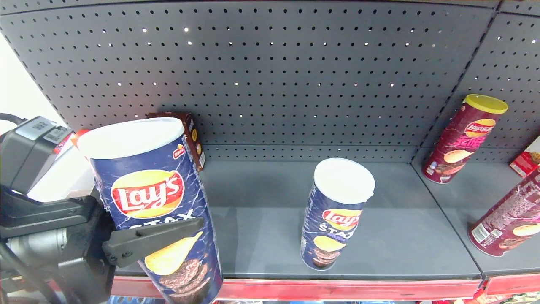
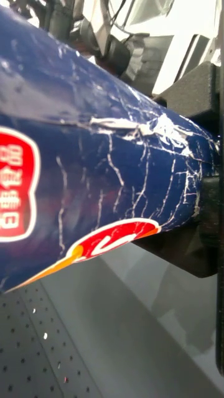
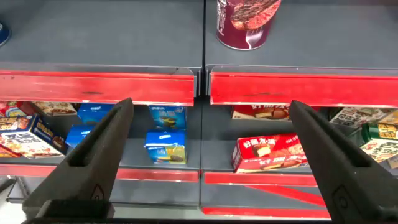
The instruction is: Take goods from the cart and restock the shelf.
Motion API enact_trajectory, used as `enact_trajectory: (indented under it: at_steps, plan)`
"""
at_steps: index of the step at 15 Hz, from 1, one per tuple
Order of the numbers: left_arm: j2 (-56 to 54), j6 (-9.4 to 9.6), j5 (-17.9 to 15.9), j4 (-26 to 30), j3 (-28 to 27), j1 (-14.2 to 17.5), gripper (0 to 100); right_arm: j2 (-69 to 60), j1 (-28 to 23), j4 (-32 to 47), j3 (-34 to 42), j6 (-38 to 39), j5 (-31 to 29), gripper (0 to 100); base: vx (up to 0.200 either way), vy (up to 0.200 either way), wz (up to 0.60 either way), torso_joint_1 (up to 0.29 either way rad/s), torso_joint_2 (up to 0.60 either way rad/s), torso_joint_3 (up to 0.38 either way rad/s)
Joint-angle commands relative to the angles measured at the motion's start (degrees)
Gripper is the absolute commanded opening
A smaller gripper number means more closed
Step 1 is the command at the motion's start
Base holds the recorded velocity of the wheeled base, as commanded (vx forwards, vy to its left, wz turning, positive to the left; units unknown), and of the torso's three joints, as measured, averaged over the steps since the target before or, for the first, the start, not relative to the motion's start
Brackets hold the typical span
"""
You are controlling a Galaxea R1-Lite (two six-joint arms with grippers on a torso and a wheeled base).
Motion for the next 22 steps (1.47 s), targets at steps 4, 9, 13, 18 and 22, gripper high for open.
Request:
enact_trajectory:
  at_steps: [4, 9, 13, 18, 22]
  plan:
    - [-0.36, -0.39, 0.33, -0.1, 0.39, -3.07, 0, 0.04, 0.0, 0.0, 0.1, -0.04, 0.0, 100, 0.0, 0.0, 0.0, 0.0, 0.0, 0.0]
    - [5.0, 0.05, 3.84, -0.19, -5.59, -3.42, 0, 0.04, 0.0, 0.0, 0.1, -0.04, 0.0, 100, 0.0, 0.0, 0.0, 0.0, 0.0, 0.0]
    - [10.01, 1.99, 7.01, 0.78, -13.06, -10.1, 0, 0.04, 0.0, 0.0, 0.1, -0.04, 0.0, 100, 0.0, 0.0, 0.0, 0.0, 0.0, 0.0]
    - [20.91, 8.05, 11.84, -0.89, -19.39, -9.75, 0, 0.04, 0.0, 0.0, 0.1, -0.04, 0.0, 100, 0.0, 0.0, 0.0, 0.0, 0.0, 0.0]
    - [32.07, 13.85, 12.28, -4.06, -27.04, -8.61, 0, 0.04, 0.0, 0.0, 0.1, -0.04, 0.0, 100, 0.0, 0.0, 0.0, 0.0, 0.0, 0.0]
